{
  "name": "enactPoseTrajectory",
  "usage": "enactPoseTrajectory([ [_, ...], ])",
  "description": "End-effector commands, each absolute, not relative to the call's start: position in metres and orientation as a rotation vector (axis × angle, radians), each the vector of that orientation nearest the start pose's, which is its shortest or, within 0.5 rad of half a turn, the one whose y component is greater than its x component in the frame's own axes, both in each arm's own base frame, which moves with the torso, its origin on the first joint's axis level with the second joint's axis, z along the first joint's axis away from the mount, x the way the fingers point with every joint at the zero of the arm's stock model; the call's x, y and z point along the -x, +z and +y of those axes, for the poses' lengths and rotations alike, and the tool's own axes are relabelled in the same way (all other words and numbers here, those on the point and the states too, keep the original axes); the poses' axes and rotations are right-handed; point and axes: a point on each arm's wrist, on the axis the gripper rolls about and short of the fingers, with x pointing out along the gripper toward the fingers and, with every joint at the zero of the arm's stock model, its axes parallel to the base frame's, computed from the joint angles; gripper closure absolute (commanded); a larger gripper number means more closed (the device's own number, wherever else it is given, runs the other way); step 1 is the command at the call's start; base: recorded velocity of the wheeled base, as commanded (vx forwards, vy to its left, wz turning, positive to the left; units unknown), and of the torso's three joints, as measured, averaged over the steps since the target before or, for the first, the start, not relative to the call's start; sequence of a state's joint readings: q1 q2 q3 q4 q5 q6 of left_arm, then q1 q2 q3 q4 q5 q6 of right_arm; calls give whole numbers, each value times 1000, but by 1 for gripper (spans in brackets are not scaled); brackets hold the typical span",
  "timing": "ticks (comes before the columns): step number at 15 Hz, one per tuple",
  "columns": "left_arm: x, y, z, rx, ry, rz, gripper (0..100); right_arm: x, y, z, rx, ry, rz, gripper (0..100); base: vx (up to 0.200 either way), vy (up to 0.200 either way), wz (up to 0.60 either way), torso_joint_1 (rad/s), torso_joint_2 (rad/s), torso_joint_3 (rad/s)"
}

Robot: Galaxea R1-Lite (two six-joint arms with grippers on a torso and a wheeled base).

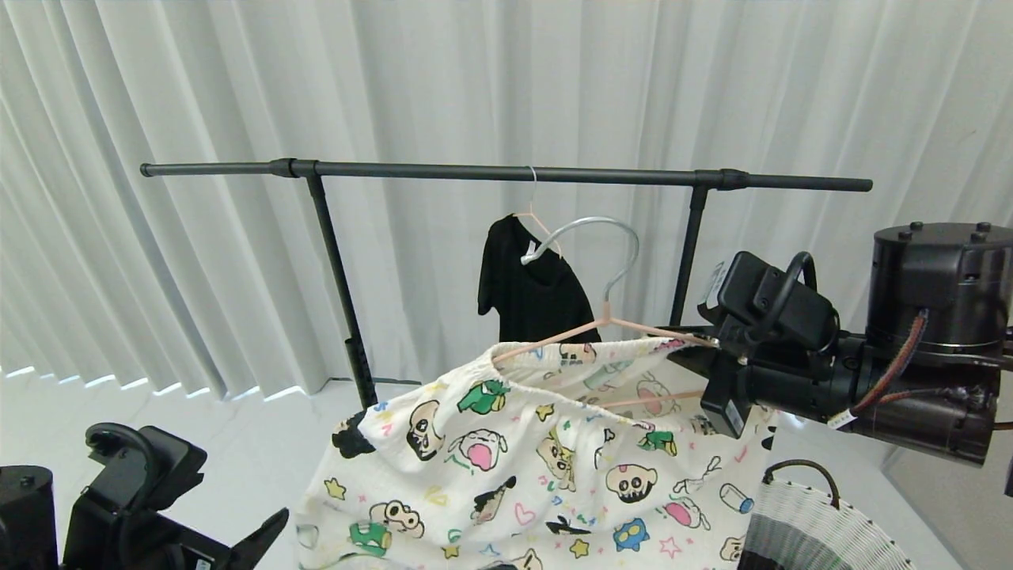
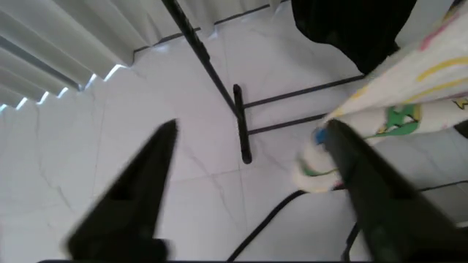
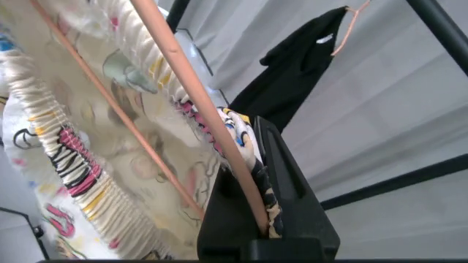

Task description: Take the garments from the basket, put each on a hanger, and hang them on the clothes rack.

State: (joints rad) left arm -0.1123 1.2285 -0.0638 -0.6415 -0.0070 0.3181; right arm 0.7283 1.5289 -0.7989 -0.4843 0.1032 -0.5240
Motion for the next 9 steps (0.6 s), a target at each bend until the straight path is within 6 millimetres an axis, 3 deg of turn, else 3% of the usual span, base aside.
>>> enactPoseTrajectory([
  [1, -123, 105, -14, -335, -197, 471, 0, -199, 215, 176, 570, 853, 25, 100, 0, 0, 0, 0, 0, 0],
  [6, -128, 132, -13, -179, -126, 339, 0, -192, 216, 135, 585, 641, 255, 100, 0, 0, 0, 0, 0, 0],
  [9, -129, 132, -9, -199, -30, 351, 0, -180, 213, 121, 498, 474, 401, 100, 0, 0, 0, 0, 0, 0],
])
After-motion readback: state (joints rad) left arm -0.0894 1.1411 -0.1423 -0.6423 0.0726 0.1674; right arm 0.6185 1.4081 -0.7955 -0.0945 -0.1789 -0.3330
